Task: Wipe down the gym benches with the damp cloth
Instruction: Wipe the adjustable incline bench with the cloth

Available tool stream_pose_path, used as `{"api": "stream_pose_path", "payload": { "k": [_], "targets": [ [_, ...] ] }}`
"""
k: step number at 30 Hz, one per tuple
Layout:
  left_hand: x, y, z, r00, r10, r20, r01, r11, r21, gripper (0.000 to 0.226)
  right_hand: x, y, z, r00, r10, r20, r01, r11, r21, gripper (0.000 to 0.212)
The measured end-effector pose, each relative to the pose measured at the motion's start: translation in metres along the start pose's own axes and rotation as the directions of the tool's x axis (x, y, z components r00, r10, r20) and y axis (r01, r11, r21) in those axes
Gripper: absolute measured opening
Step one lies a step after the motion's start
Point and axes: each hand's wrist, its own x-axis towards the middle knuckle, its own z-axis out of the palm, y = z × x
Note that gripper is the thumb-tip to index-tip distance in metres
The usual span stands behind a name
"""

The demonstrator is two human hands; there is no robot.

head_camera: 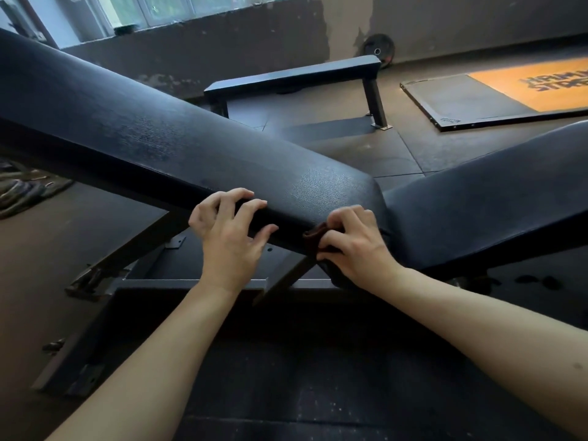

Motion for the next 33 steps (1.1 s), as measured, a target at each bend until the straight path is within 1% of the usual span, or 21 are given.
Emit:
{"api": "stream_pose_path", "payload": {
  "k": [3,7,10,13,17,19,21,24,28,31,33],
  "targets": [
    [-0.001,0.003,0.003,1.0,0.0,-0.003,0.0,1.0,0.006,0.036,0.015,-0.01,0.007,1.0,-0.02,0.013,0.019,1.0,0.012,0.021],
    [-0.003,0.005,0.009,0.999,0.03,0.025,-0.029,0.998,-0.052,0.036,-0.021,0.015,-0.013,0.998,-0.004,0.056,0.004,1.0,-0.002,0.019],
    [-0.002,0.015,0.011,0.998,0.06,0.007,-0.06,0.997,-0.039,0.036,-0.051,0.036,-0.032,0.996,0.039,0.074,-0.036,0.998,-0.041,0.025],
    [-0.003,0.024,0.015,0.995,0.097,0.001,-0.097,0.995,-0.003,0.034,-0.056,0.039,-0.037,0.996,0.068,0.061,-0.065,0.997,-0.038,0.027],
    [-0.003,0.024,0.013,0.995,0.104,0.008,-0.104,0.994,0.031,0.03,-0.014,0.011,-0.012,1.0,0.0,0.029,-0.001,1.0,0.014,0.022],
    [-0.002,0.023,0.01,0.995,0.101,0.016,-0.102,0.994,0.043,0.028,0.004,-0.002,-0.001,0.999,-0.012,0.035,0.011,0.999,0.03,0.022],
    [-0.001,0.023,0.008,0.994,0.109,0.026,-0.11,0.993,0.051,0.027,0.003,-0.002,-0.001,0.999,-0.012,0.051,0.011,0.999,0.031,0.02],
    [-0.002,0.024,0.008,0.994,0.107,0.032,-0.109,0.993,0.043,0.026,-0.025,0.019,-0.016,0.996,-0.025,0.084,0.026,1.0,-0.001,0.017],
    [-0.001,0.031,0.009,0.995,0.092,0.047,-0.093,0.995,0.026,0.025,-0.056,0.04,-0.039,0.991,0.041,0.13,-0.033,0.997,-0.068,0.024],
    [-0.002,0.038,0.01,0.992,0.119,0.045,-0.12,0.993,0.014,0.024,-0.069,0.047,-0.053,0.98,0.078,0.181,-0.055,0.991,-0.125,0.02],
    [-0.002,0.042,0.011,0.989,0.144,0.035,-0.144,0.99,0.01,0.025,-0.073,0.05,-0.067,0.969,0.141,0.204,-0.111,0.982,-0.151,0.021]
  ]
}}
